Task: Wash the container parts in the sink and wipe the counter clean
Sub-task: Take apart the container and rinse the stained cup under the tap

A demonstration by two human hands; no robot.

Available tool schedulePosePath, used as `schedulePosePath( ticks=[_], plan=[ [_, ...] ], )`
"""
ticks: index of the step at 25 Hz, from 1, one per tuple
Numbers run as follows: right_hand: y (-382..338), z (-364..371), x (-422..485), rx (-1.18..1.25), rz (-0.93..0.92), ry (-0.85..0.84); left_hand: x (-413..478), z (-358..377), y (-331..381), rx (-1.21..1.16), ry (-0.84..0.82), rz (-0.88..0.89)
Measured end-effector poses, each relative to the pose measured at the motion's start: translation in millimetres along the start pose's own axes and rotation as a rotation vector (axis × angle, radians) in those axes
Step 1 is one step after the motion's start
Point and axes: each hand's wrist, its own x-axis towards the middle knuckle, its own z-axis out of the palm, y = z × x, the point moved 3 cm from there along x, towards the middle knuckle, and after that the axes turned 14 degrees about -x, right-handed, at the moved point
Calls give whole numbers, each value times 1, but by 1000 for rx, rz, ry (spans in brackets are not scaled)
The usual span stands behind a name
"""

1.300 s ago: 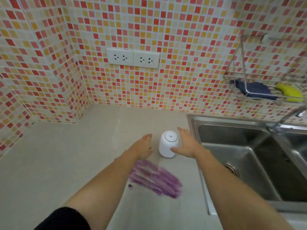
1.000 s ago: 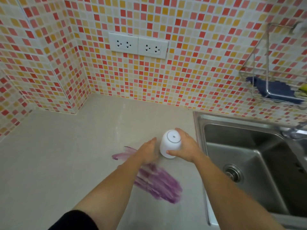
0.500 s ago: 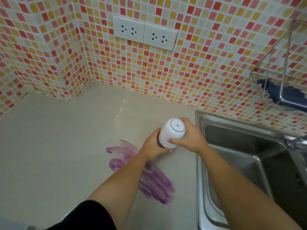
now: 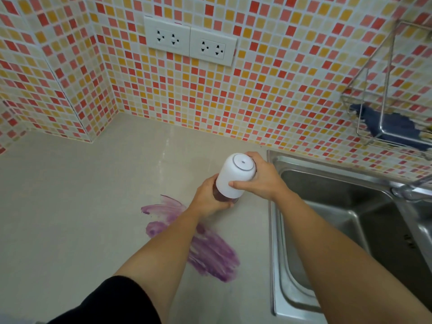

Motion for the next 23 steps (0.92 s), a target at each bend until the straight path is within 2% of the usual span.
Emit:
schedulePosePath(
  ticks=[5,10,12,16,17,19,23],
  plan=[
    [-1,-11,-4,96,21,16,3,-3,-8,21,11,-34],
    [15,-14,-12,305,136,62,4,-8,-8,-23,47,-55],
    [27,-5,-18,485,222,53,5,-11,-5,-54,54,-61],
    [43,21,-26,1217,331,71,8,-18,-6,-67,60,-60],
    [44,26,-28,1337,339,82,8,-20,-6,-57,57,-65],
    [45,36,-33,1460,373,92,7,-23,-5,-47,56,-68],
    [57,58,-41,1508,484,111,7,-34,-3,-21,75,-70]
  ],
)
